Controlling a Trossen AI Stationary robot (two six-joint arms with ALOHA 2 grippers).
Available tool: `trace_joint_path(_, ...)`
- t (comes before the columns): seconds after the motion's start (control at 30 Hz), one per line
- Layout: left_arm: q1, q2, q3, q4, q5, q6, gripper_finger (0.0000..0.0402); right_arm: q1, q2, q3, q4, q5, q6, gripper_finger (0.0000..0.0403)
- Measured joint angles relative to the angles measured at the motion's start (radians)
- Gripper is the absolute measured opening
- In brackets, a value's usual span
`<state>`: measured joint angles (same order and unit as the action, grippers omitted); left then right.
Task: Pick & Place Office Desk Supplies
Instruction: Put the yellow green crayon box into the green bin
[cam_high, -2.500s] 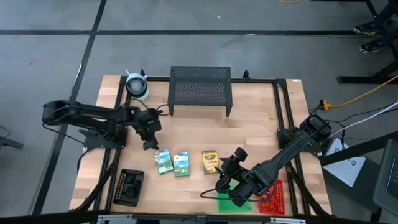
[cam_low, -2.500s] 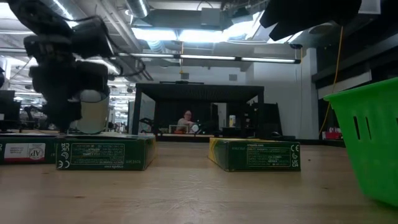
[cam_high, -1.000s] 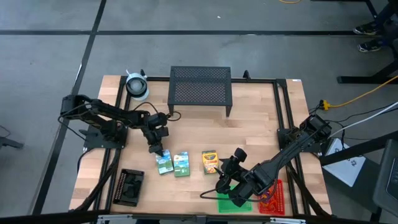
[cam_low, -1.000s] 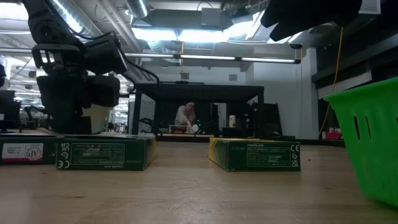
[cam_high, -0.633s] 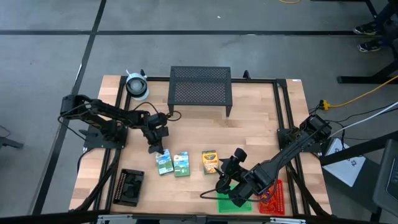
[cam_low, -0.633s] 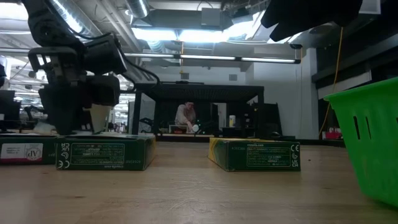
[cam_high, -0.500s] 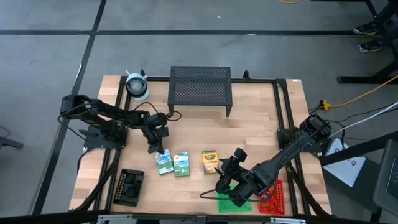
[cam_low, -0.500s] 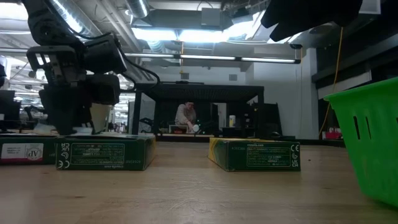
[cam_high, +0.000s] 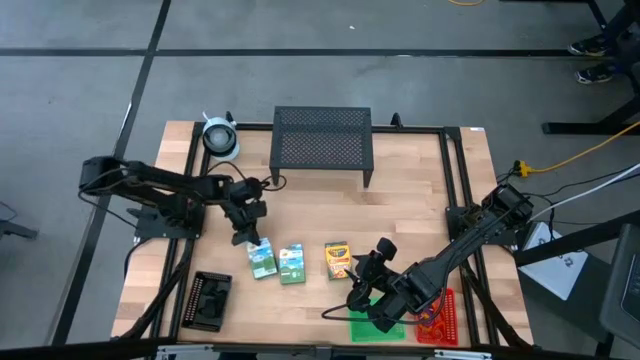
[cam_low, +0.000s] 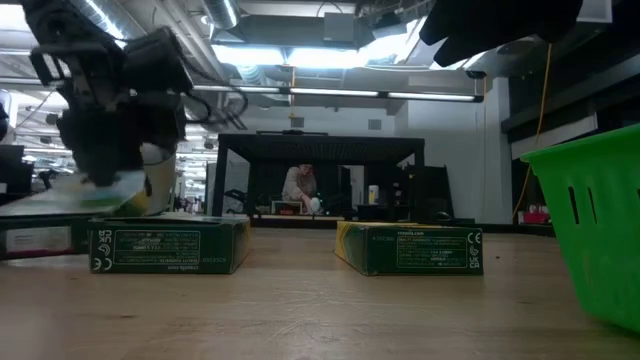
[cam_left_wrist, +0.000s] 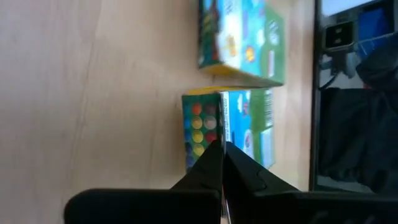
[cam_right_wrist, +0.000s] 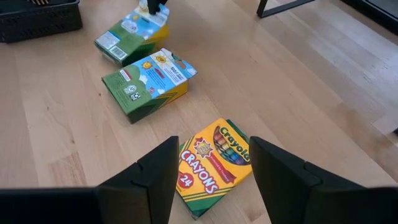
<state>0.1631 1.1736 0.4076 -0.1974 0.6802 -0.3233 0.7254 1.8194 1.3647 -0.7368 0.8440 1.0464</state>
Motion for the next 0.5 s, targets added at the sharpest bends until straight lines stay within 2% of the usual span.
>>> trace_joint_path(0.07, 0.000, -0.066, 0.000, -0.014, -0.015, -0.002, 0.0002, 0.001, 0.000, 0.000, 0.001, 0.011, -0.013, 0.0196)
trace_joint_path(0.23, 0.000, -0.220, 0.000, -0.012, -0.036, -0.006, 0.0001, 0.021, 0.000, 0.000, 0.072, 0.168, -0.112, 0.0196)
trace_joint_path(0.4, 0.000, -0.319, 0.000, 0.021, -0.074, -0.003, 0.0002, 0.070, 0.000, 0.000, 0.212, 0.369, -0.274, 0.0196)
trace_joint_path(0.5, 0.000, -0.346, 0.000, 0.046, -0.076, 0.010, 0.0001, 0.113, 0.000, 0.000, 0.221, 0.511, -0.295, 0.0196)
